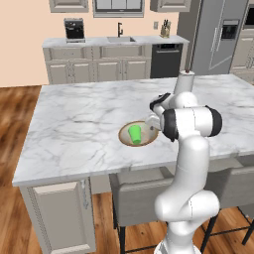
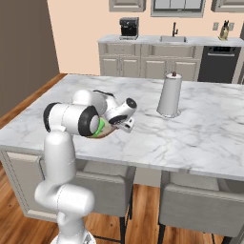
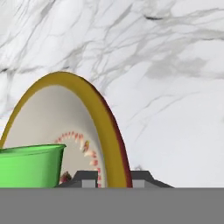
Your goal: Place the cup inside the bowl on the dining table and move the bowl to any counter.
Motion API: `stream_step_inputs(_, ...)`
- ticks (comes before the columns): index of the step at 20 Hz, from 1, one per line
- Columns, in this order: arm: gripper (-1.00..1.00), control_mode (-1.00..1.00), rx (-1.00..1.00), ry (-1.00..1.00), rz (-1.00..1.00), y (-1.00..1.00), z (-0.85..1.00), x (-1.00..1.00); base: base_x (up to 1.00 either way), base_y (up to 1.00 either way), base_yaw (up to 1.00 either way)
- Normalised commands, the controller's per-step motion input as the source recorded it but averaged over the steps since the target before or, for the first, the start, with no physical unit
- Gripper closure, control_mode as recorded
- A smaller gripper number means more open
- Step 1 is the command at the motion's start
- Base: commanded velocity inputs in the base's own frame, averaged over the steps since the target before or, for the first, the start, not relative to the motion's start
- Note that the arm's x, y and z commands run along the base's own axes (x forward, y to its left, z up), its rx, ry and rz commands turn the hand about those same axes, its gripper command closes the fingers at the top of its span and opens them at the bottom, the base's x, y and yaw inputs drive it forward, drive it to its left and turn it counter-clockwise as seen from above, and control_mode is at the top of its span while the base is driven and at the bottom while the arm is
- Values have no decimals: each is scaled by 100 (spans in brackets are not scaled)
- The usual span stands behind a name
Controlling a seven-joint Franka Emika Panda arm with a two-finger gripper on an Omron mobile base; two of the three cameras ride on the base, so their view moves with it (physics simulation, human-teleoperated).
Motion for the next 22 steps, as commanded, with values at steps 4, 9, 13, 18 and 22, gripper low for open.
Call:
stream_step_inputs(4, 100, -100, 17, 0, -4, 0, 0, 0, 0, 0, 0)
stream_step_inputs(9, 100, -100, 18, 0, -4, 0, 0, 0, 0, 0, 0)
stream_step_inputs(13, 100, -100, 14, 0, -4, 0, 16, 0, 0, 0, 0)
stream_step_inputs(18, 100, -100, 11, 0, -2, 0, 34, -13, 0, 0, 0)
stream_step_inputs(22, 100, -100, 9, 0, 0, 0, 31, -37, 0, 0, 0)
